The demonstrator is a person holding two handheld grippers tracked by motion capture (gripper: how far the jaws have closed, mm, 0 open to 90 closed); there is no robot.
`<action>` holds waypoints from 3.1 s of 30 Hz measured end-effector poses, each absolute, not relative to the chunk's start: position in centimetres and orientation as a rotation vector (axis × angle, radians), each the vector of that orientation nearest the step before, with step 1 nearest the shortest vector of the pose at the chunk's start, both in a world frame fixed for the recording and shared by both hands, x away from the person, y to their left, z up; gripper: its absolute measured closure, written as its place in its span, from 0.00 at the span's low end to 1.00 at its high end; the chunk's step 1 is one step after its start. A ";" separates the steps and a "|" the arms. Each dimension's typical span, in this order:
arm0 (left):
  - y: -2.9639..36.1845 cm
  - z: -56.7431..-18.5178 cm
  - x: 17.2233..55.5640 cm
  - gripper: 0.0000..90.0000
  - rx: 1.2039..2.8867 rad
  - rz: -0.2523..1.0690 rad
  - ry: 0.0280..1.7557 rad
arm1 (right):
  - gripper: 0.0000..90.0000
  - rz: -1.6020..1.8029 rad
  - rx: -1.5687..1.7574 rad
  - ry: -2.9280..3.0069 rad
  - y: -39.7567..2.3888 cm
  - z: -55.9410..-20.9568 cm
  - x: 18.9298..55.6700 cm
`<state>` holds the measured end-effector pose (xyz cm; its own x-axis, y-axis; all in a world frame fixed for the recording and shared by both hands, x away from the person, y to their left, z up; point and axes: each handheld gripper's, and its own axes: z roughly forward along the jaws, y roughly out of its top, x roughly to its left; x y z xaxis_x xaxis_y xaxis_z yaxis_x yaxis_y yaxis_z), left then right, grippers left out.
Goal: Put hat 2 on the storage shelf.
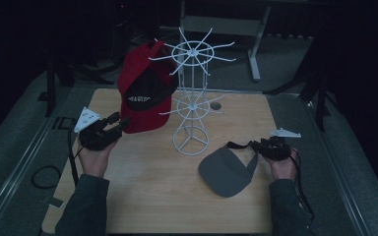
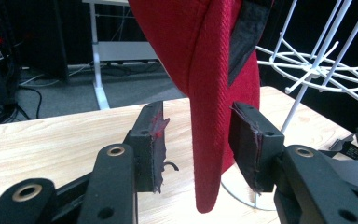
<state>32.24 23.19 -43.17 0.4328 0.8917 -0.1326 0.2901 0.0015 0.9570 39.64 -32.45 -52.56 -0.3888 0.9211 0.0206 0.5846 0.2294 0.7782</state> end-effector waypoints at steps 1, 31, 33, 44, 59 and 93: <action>23.1 -43.2 32.3 0.63 1.546 0.657 1.079 | 0.68 1.001 1.374 2.066 -32.4 -52.6 39.9; 22.9 -43.3 32.4 0.62 1.550 0.652 1.075 | 0.88 0.762 1.401 2.249 -31.2 -54.8 42.0; 23.0 -43.3 32.4 0.62 1.549 0.653 1.077 | 0.91 0.768 1.403 2.256 -31.2 -54.8 42.0; 23.0 -43.3 32.4 0.62 1.549 0.652 1.078 | 0.97 0.737 1.418 2.239 -30.7 -54.7 42.1; 23.0 -43.4 32.4 0.62 1.545 0.652 1.081 | 0.98 0.840 1.335 2.122 -30.4 -52.1 41.4; 23.1 -43.4 32.3 0.62 1.543 0.653 1.083 | 0.98 1.222 1.197 2.000 -29.0 -46.4 39.8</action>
